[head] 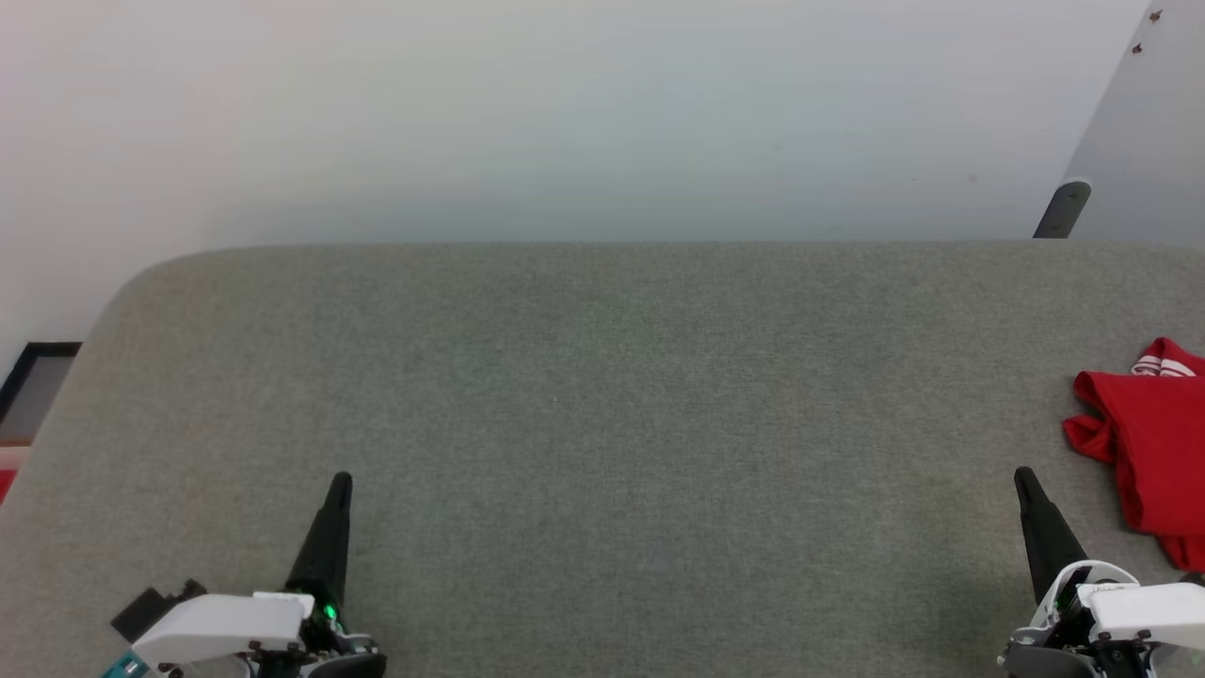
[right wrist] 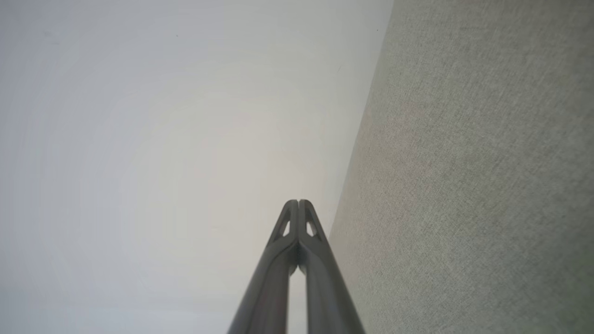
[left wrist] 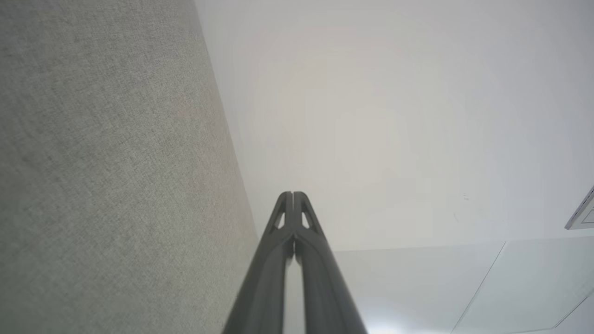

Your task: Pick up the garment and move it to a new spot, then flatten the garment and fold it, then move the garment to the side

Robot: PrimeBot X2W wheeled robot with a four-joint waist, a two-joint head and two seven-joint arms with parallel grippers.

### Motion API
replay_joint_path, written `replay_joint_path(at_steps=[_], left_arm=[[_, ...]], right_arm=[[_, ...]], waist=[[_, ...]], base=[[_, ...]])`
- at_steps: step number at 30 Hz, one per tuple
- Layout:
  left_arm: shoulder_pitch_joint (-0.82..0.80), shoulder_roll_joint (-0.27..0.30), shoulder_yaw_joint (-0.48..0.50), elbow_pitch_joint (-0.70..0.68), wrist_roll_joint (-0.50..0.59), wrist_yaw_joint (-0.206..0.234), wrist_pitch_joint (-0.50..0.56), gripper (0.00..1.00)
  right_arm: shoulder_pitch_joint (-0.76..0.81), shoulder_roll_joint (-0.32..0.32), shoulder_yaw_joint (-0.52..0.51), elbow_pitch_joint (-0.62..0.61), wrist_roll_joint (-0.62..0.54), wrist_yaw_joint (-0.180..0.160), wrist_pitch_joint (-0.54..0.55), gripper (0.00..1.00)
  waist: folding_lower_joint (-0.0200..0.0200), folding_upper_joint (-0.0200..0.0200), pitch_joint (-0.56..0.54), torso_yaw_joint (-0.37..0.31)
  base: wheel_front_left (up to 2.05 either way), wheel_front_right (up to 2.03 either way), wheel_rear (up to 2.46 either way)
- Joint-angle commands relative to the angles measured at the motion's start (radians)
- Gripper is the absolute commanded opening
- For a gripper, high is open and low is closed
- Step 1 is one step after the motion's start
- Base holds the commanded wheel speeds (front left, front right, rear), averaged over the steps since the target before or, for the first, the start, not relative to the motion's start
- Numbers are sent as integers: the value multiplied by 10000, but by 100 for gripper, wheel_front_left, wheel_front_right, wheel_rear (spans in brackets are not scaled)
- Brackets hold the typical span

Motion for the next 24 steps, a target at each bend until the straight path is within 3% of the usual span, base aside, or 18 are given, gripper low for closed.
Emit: replay_joint_path(at_steps=[1,11,24], left_arm=[[-124,-36,43,-30,-148,-32,50,0],[-205,-170,109,-29,-674,-35,217,0],[-193,-154,101,-29,-657,-35,214,0]], right_arm=[[-153,31,-20,-60,191,1,36,0],[-233,57,-37,-84,899,2,201,0],[-180,54,-31,-70,849,2,200,0]], waist=[[0,0,13,-1],[0,0,106,-6],[0,0,106,-6]], base=[[0,0,0],[0,0,0],[0,0,0]])
